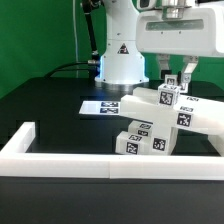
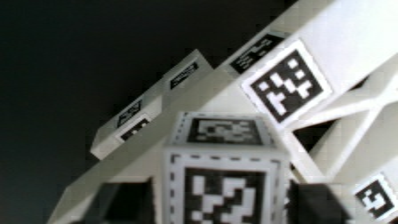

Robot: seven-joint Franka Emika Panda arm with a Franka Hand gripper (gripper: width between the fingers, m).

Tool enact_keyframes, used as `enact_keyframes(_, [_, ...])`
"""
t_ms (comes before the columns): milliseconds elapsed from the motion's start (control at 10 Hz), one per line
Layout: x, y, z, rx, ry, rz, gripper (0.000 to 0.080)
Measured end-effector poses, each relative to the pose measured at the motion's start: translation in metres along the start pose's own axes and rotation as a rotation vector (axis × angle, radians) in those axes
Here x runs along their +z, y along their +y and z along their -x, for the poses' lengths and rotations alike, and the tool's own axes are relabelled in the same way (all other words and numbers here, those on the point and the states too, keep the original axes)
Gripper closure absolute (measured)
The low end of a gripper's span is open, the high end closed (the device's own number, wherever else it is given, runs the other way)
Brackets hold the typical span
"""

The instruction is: Assemble chair

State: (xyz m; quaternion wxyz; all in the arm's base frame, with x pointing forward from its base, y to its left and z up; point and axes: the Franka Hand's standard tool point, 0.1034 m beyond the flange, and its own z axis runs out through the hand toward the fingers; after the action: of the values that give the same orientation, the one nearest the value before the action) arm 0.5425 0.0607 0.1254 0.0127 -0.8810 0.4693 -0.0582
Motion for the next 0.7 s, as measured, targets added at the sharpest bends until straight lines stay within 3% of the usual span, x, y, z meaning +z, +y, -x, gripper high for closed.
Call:
enact_keyframes(100, [0.0,0.0,0.0,-0.053,0.0,0.0,0.0247])
enact_keyframes(200, [0.0,0.0,0.0,-0.096,0.0,0.0,0.0247])
enact_keyframes(300, [0.0,-0.0001,0.0001,-0.165,0.001,0.0,0.0169])
enact_keyframes(700, [0.0001,-0.0003,0.0,-0.493,0.004,0.0,0.0151])
